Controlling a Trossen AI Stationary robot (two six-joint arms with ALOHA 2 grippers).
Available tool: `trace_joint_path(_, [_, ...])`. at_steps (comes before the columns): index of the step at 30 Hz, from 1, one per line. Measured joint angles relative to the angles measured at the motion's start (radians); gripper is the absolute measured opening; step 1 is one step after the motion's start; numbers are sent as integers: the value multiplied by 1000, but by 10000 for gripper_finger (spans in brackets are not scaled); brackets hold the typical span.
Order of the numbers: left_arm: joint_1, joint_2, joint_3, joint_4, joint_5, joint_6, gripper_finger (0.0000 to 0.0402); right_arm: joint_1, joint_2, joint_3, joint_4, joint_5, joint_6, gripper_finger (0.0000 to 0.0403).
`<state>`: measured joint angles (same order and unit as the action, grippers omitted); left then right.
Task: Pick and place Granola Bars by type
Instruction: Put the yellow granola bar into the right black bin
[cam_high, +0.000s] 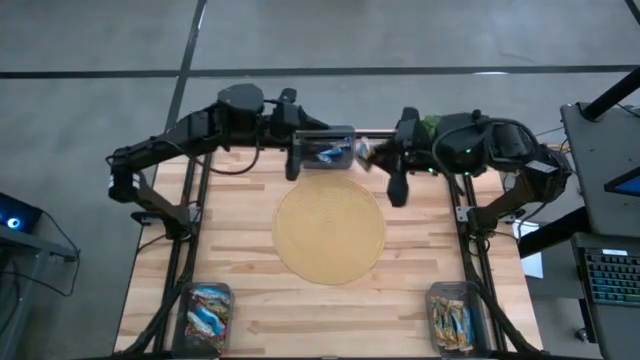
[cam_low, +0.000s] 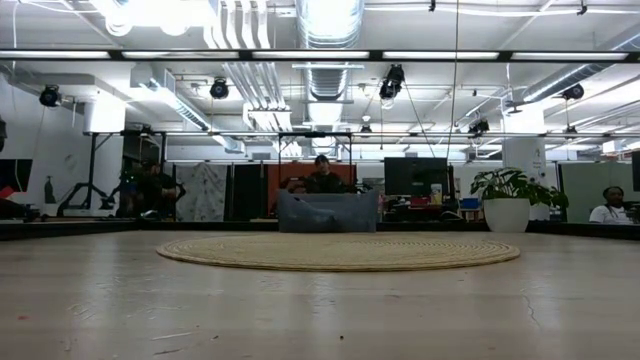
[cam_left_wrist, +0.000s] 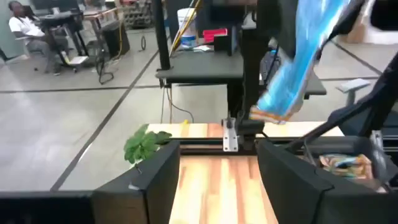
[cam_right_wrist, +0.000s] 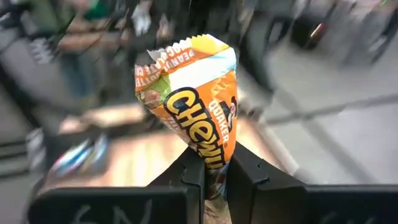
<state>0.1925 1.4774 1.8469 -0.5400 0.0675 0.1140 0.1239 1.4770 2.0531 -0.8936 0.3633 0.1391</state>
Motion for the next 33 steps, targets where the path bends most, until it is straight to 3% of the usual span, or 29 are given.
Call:
trace_joint_path(6, [0, -43, 0, -48, -6, 2, 202, 16, -6, 28, -335, -215, 229, 28])
trace_joint_path(13, [0, -80, -1, -114, -23, 18, 202, 122, -5, 11, -684, -276, 507, 28])
trace_joint_path(17, [1, -89, -1, -158, -27, 18, 202, 220, -21, -35, -650, -341, 653, 28])
trace_joint_path(24, [1, -91, -2, -222, -27, 18, 202, 405, -26, -102, -676, -334, 974, 28])
trace_joint_path(33, [1, -91, -4, -356, 27, -11, 202, 662, -30, -312, -661, -330, 1385, 28])
